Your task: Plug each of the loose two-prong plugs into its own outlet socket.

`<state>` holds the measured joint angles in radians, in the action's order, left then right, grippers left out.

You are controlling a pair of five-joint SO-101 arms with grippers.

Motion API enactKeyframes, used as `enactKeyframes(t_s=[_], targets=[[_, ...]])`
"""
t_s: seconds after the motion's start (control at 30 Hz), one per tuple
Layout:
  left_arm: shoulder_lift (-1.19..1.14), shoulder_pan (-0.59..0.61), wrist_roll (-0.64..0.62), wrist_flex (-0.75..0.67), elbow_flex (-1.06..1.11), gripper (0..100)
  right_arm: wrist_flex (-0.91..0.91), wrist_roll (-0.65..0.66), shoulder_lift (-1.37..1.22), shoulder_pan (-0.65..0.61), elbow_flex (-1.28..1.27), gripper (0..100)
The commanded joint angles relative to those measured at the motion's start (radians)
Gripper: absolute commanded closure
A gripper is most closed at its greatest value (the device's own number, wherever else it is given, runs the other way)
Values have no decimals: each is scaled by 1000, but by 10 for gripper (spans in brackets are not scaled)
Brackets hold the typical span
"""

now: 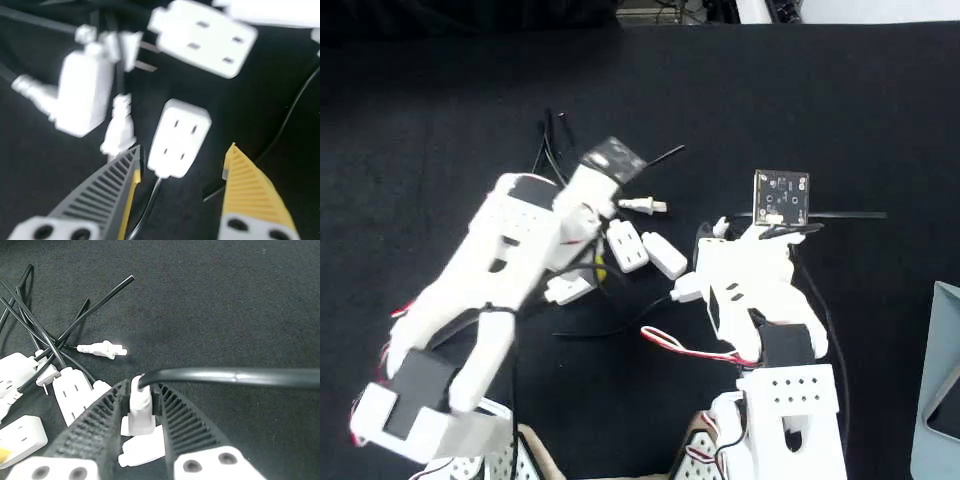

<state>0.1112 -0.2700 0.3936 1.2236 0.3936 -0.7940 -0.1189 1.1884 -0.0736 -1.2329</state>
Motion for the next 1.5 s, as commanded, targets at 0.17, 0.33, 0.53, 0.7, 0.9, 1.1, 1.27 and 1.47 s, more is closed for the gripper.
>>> enactKeyframes(t_s=[0.17,0.33,0.53,0.7,0.9,1.1,1.27,1.47], targets=[[408,225,-112,60,133,737,23,-6,4,-141,-24,985],[658,355,-164,-61,415,737,31,-11,2,-272,-22,985],[930,518,-161,-172,694,737,147,-11,1,-427,-68,986],[1083,562,-161,-232,872,734,183,-11,-1,-523,-58,986],[1194,561,-167,-239,984,736,328,-11,-107,-559,-59,986],[1257,565,-167,-239,1043,736,477,-12,-437,-606,22,986],[1278,565,-167,-238,1056,736,528,-51,-654,-606,113,986],[1278,562,-167,-238,1059,736,577,-46,-719,-600,122,986]])
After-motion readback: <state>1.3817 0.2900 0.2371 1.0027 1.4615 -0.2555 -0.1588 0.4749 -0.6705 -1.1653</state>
